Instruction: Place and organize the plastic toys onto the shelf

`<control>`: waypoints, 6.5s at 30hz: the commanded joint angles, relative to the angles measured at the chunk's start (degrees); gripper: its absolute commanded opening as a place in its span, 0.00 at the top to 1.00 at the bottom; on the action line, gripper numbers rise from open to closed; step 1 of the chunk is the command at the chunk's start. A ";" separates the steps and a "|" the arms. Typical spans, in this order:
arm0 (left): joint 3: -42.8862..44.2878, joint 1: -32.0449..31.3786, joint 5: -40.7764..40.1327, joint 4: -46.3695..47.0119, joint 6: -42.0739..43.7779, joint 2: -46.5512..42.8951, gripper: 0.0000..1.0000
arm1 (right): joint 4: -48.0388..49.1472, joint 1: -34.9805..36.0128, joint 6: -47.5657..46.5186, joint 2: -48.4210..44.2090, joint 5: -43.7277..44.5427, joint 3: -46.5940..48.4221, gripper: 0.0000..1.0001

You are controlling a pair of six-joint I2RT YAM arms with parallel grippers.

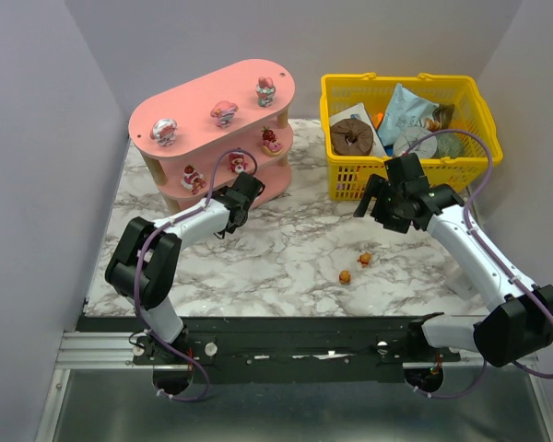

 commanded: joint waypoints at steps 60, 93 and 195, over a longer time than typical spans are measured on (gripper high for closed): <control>34.14 -51.76 13.30 -7.60 -9.63 22.53 0.39 | -11.53 -22.03 -2.65 -9.75 0.83 17.17 0.09; 42.59 -54.13 4.25 -15.97 -13.24 28.60 0.38 | -15.49 -22.03 -2.73 -7.47 2.59 26.66 0.06; 25.63 -12.21 -2.78 -9.38 -2.78 16.57 0.93 | -6.70 -21.95 -2.12 3.25 -1.98 29.12 0.08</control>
